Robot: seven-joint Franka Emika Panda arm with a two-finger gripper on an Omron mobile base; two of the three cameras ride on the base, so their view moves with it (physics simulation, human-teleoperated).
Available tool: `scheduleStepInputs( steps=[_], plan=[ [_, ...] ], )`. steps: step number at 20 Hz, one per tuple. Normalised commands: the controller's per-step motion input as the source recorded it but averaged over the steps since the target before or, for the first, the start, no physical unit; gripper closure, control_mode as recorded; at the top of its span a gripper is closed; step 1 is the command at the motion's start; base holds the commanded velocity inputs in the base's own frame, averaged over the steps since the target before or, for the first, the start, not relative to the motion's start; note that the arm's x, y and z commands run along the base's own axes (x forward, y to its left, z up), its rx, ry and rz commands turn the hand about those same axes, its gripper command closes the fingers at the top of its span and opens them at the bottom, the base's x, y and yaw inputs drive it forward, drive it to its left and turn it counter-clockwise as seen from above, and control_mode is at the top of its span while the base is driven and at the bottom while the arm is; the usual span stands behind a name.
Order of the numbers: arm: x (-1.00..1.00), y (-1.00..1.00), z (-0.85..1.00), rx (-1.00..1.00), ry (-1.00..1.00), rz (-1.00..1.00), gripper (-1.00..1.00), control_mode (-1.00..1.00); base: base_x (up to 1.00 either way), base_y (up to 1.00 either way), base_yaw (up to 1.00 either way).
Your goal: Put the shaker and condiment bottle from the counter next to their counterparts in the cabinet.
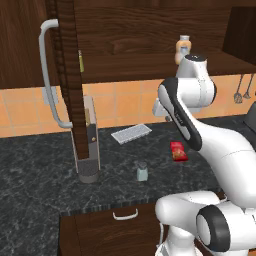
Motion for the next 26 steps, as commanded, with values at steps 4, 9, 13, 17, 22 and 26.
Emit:
scheduleStepInputs(
  steps=[4, 9, 13, 17, 22, 26],
  plan=[
    [-0.29, -0.23, -0.07, 0.07, -0.12, 0.0, -1.0, -1.0, 0.0, 0.0, 0.0],
    [-0.42, -0.63, -0.25, 0.15, -0.3, 0.0, -1.0, -1.0, 0.0, 0.0, 0.0],
    [-0.18, -0.37, -0.5, -0.05, 0.0, 0.0, -1.0, -1.0, 0.0, 0.0, 0.0],
    [-0.01, -0.27, -0.91, -0.2, 0.13, 0.0, -1.0, -1.0, 0.0, 0.0, 0.0],
    [0.0, -0.5, -0.43, 0.07, 0.01, 0.0, -1.0, -1.0, 0.0, 0.0, 0.0],
    [0.2, -0.09, -0.32, 0.11, -0.11, 0.02, -1.0, -1.0, 0.0, 0.0, 0.0]
  ],
)
